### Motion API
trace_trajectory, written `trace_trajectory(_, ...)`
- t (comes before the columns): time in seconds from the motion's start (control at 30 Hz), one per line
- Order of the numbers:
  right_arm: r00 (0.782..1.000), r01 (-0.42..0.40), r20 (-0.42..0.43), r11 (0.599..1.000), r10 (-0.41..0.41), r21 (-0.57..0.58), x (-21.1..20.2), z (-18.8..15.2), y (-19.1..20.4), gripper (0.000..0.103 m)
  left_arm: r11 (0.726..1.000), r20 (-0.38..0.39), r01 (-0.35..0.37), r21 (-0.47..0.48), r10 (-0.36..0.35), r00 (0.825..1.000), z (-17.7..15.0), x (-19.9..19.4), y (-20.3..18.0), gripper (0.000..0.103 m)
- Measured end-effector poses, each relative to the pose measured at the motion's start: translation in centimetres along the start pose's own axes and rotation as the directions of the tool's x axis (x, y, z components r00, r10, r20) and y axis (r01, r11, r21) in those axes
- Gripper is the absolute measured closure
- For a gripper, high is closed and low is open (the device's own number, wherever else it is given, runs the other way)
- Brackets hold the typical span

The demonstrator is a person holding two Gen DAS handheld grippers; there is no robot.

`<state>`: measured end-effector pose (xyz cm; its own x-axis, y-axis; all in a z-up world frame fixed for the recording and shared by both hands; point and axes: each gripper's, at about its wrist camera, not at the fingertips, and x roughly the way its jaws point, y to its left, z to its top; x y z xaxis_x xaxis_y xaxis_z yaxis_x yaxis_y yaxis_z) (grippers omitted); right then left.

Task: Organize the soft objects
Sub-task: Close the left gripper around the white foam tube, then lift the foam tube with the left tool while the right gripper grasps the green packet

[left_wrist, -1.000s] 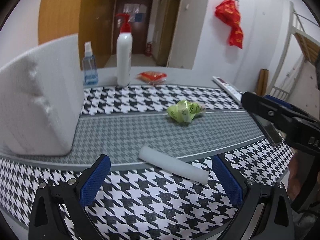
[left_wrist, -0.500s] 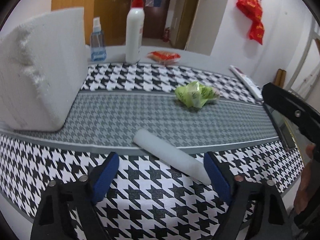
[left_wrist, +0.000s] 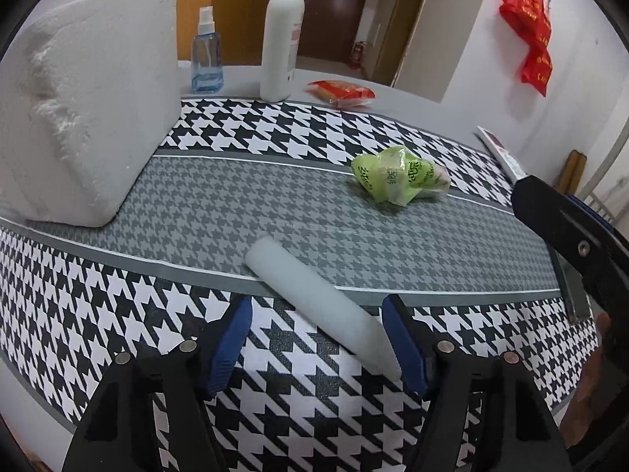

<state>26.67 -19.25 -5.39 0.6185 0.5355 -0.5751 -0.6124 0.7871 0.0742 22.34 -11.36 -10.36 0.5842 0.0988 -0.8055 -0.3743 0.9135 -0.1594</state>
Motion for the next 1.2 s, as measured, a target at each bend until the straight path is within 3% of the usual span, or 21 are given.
trace_trajectory(0.13, 1.000, -0.021, 0.011, 1.000, 0.021, -0.001, -0.3, -0.1, 0.0, 0.001, 0.998, 0.021, -0.060, 0.025, 0.059, 0.998, 0.0, 0.3, -0.7, 0.044)
trace_trajectory(0.17, 1.000, -0.022, 0.010, 1.000, 0.022, 0.002, -0.3, -0.1, -0.1, 0.001, 0.998, 0.026, -0.060, 0.032, 0.059, 0.998, -0.1, 0.3, -0.7, 0.053)
trace_trajectory(0.43, 0.999, -0.033, 0.018, 0.999, 0.033, 0.029, -0.6, 0.0, -0.9, 0.001, 0.998, 0.043, -0.007, 0.060, 0.004, 0.999, -0.2, -0.1, 0.1, 0.074)
trace_trajectory(0.47, 0.999, -0.033, 0.017, 0.999, 0.032, 0.030, -0.6, 0.0, -0.9, 0.001, 0.998, 0.048, 0.000, 0.062, -0.003, 0.999, -0.1, -0.2, 0.2, 0.080)
trace_trajectory(0.5, 0.999, -0.031, 0.015, 0.999, 0.030, 0.029, -0.5, 0.0, -0.9, 0.001, 0.998, 0.060, -0.016, 0.057, 0.012, 0.998, 0.0, -0.3, 0.4, 0.097)
trace_trajectory(0.8, 0.999, -0.034, 0.007, 0.999, 0.034, 0.014, -0.2, 0.2, -0.2, 0.001, 0.997, 0.077, 0.032, 0.071, -0.037, 0.996, 0.1, -0.9, 1.4, 0.097)
trace_trajectory(1.2, 1.000, -0.030, -0.010, 1.000, 0.030, 0.005, 0.8, 0.7, 0.8, 0.001, 0.993, 0.149, -0.031, 0.110, 0.014, 0.989, 1.8, -2.0, 3.1, 0.097)
